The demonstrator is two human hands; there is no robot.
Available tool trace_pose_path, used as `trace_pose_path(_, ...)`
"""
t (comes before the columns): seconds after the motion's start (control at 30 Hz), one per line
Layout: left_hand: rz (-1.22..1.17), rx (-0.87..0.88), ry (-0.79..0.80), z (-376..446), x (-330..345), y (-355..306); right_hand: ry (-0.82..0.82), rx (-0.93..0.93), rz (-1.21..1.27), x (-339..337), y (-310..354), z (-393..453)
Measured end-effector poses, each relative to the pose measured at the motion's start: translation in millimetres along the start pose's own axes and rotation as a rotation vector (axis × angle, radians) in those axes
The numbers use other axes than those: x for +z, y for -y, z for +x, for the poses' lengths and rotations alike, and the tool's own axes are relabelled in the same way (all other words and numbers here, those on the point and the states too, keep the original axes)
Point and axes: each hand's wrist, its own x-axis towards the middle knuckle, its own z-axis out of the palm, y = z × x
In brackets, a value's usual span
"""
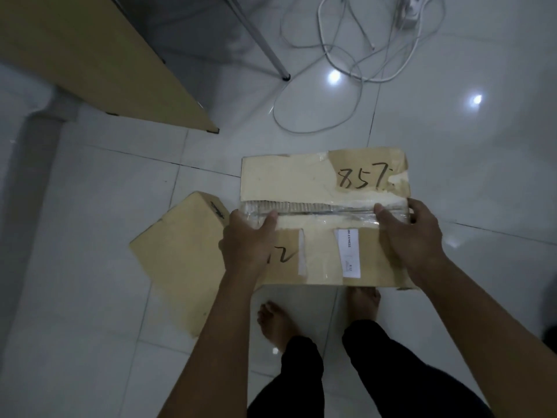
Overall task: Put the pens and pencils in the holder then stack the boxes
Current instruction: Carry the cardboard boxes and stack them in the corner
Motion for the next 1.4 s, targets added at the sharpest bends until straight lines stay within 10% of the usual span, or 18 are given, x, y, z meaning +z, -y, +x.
trace_pose_path(0.53,0.021,-0.006,-0.376,-320.9,-293.5,-36.8,0.200,-0.251,0.103,-157.8,160.8,-327.0)
trace_pose_path(1.4,-0.519,-0.781,-1.002,-609.0,-351.6,219.7,0.873,-1.016,-0.586,-62.5,166.4,-635.0)
